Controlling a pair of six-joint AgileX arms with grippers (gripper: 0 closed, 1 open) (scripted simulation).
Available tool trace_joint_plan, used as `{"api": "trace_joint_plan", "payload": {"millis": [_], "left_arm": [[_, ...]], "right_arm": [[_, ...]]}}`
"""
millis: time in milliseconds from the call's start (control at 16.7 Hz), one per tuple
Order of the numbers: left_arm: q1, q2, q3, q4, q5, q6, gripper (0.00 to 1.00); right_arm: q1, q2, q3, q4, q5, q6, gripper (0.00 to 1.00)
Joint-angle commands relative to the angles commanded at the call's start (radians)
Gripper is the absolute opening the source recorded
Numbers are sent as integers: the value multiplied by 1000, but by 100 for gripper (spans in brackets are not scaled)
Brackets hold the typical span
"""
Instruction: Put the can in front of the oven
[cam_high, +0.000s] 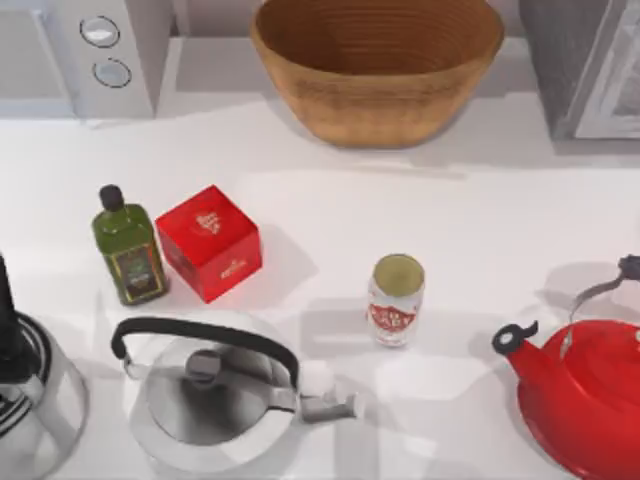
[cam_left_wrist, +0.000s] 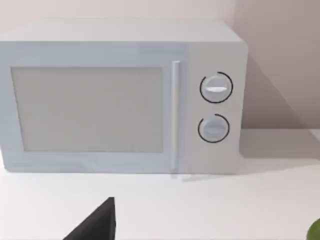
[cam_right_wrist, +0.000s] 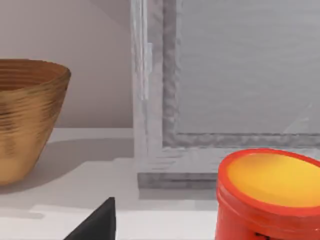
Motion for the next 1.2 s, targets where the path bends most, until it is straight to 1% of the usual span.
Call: {"api": "trace_joint_plan", "payload": {"millis": [240, 480, 780, 1200], "left_arm": [[-10, 25, 29, -17, -1, 1, 100], [-75, 182, 192, -123, -2, 2, 100], [-220, 542, 539, -361, 1, 3, 100], [-475, 1214, 1165, -787, 4, -1, 100]], "right_arm": [[0, 0, 0, 0, 0, 0, 100], [0, 0, 0, 0, 0, 0, 100], [0, 0, 0, 0, 0, 0, 100], [0, 0, 0, 0, 0, 0, 100]]}}
